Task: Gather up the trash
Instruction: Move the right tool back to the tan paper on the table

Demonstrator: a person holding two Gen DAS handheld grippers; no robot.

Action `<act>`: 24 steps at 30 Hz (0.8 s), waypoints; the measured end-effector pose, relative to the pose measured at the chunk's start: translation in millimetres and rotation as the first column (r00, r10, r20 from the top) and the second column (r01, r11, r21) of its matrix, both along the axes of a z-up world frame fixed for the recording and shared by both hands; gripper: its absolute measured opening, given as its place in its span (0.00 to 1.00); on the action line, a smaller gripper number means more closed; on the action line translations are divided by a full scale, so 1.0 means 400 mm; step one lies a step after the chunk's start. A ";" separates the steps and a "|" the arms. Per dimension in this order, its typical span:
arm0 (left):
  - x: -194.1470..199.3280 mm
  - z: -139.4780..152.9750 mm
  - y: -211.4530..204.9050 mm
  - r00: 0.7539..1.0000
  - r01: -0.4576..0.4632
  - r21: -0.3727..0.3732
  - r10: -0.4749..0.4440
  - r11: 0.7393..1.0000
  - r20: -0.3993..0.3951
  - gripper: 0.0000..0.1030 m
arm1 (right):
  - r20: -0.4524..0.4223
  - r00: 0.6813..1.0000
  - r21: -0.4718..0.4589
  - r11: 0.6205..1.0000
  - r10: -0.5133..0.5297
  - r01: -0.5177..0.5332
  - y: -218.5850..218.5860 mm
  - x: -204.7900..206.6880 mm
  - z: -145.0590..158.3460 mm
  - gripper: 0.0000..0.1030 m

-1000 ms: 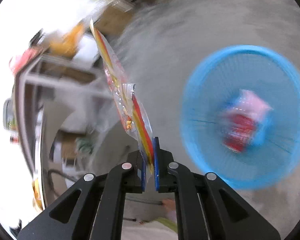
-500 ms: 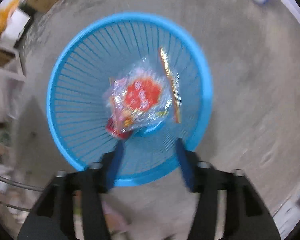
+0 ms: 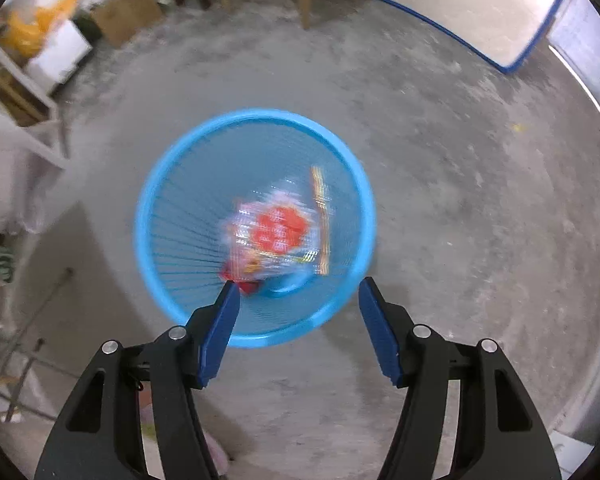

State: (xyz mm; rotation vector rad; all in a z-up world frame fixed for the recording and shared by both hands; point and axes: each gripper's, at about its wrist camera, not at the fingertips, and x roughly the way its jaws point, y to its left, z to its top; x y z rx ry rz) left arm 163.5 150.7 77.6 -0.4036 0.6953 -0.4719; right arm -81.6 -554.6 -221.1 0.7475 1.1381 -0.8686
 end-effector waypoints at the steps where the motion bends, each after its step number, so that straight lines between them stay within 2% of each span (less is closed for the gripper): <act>1: -0.009 -0.003 0.005 1.000 -0.002 0.001 0.002 1.000 -0.004 0.62 | 0.038 0.999 -0.004 1.000 0.021 -0.021 0.019 0.006 0.032 0.59; 3: -0.029 -0.009 0.017 1.000 -0.008 0.007 0.008 1.000 -0.004 0.64 | 0.116 0.990 -0.008 0.997 0.074 -0.074 0.062 0.024 0.102 0.60; 5: -0.047 -0.014 0.029 1.000 -0.017 0.012 0.017 1.000 0.001 0.66 | 0.190 0.974 -0.015 0.992 0.126 -0.125 0.100 0.046 0.163 0.66; 9: -0.079 -0.036 0.046 1.000 -0.023 0.028 0.023 0.999 0.000 0.68 | 0.275 0.921 -0.111 0.960 0.277 -0.256 0.205 0.103 0.323 0.73; 11: -0.090 -0.046 0.050 1.000 -0.022 0.036 0.022 0.999 0.000 0.70 | 0.324 0.870 -0.177 0.928 0.371 -0.329 0.278 0.144 0.422 0.78; 12: -0.094 -0.053 0.050 1.000 -0.017 0.035 0.018 0.999 -0.003 0.70 | 0.335 0.855 -0.193 0.917 0.396 -0.349 0.298 0.154 0.445 0.79; 15: -0.104 -0.076 0.043 1.000 0.008 0.033 -0.008 0.999 -0.018 0.71 | 0.369 0.776 -0.240 0.859 0.512 -0.452 0.407 0.223 0.539 0.82; 19: -0.115 -0.100 0.004 0.998 0.057 0.075 -0.057 0.996 0.002 0.73 | 0.410 0.677 -0.229 0.788 0.611 -0.572 0.532 0.311 0.587 0.86; 21: -0.119 -0.109 -0.020 0.996 0.086 0.101 -0.088 0.991 0.016 0.74 | 0.423 0.611 -0.220 0.730 0.669 -0.647 0.623 0.377 0.605 0.86; 24: -0.117 -0.125 -0.058 0.992 0.123 0.121 -0.127 0.985 0.024 0.75 | 0.421 0.533 -0.231 0.655 0.734 -0.719 0.736 0.455 0.613 0.86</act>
